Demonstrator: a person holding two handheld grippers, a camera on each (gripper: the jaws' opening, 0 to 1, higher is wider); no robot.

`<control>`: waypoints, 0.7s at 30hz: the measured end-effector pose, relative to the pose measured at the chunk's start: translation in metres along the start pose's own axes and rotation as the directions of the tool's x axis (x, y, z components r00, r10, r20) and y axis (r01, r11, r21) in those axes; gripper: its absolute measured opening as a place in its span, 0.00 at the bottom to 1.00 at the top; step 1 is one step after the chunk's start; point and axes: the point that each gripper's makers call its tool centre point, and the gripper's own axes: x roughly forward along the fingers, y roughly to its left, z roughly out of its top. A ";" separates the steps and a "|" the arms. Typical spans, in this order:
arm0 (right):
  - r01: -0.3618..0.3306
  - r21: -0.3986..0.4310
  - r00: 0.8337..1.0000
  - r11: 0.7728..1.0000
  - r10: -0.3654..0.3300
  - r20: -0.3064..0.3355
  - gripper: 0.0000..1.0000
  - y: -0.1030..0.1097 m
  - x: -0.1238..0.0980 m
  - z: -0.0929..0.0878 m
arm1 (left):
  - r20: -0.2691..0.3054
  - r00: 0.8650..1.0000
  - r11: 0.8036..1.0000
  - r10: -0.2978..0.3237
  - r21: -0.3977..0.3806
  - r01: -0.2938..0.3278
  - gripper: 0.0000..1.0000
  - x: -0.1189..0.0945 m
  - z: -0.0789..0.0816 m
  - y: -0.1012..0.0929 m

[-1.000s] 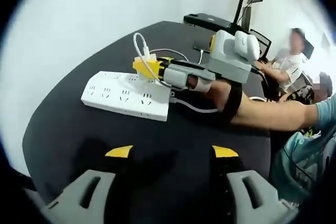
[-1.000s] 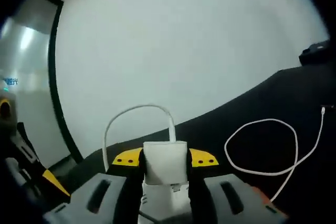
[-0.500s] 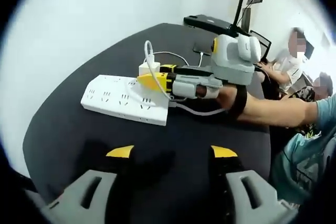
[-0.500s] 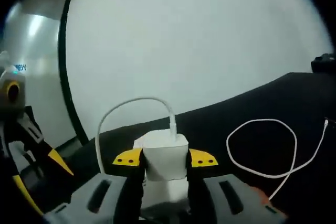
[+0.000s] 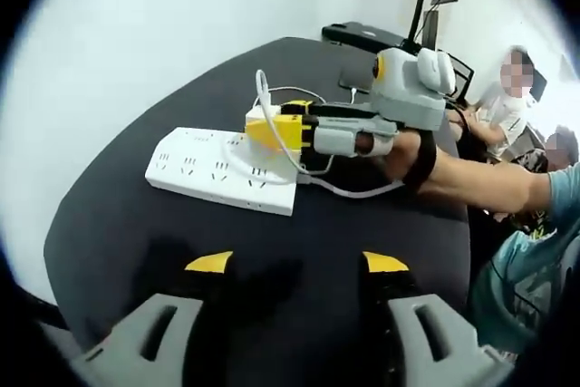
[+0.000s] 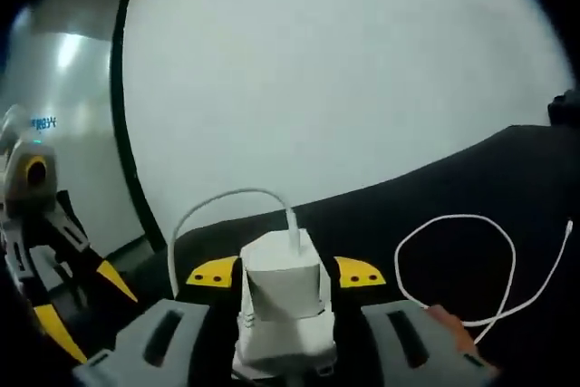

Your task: Connect the charging cable to the phone, plug the charger into the socket, and turn on the power strip switch to charge the phone.

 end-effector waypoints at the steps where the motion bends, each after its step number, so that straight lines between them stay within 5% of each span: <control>1: -0.004 -0.002 1.000 1.000 0.004 0.007 0.39 -0.001 -0.001 0.004 | 0.000 1.000 1.000 0.001 -0.001 -0.001 0.50 0.000 0.001 0.000; 5: -0.031 0.021 0.995 0.999 0.029 0.091 0.33 -0.002 -0.005 0.029 | 0.000 1.000 1.000 0.003 0.002 -0.003 0.50 0.001 0.004 0.000; 7: -0.036 0.012 0.997 0.999 0.035 0.074 0.19 -0.001 -0.002 0.033 | 0.000 1.000 1.000 0.004 0.004 -0.004 0.49 0.001 0.005 0.000; 12: -0.076 -0.019 0.996 0.997 0.077 0.035 0.12 0.009 0.004 0.027 | -0.008 1.000 1.000 0.004 0.004 -0.004 0.49 0.003 0.004 -0.002; 15: -0.086 -0.051 0.996 0.995 0.084 -0.042 0.11 0.015 0.008 0.007 | -0.024 1.000 1.000 0.006 0.005 -0.006 0.49 0.004 0.002 -0.001; 16: -0.073 -0.116 0.997 0.991 0.075 0.015 0.09 0.012 0.009 0.015 | -0.027 1.000 1.000 0.006 0.004 -0.006 0.49 0.004 0.001 -0.001; 21: -0.067 -0.147 0.996 0.987 0.076 0.055 0.04 0.008 0.008 0.014 | -0.045 0.999 1.000 0.006 -0.005 -0.006 0.50 0.008 -0.003 0.001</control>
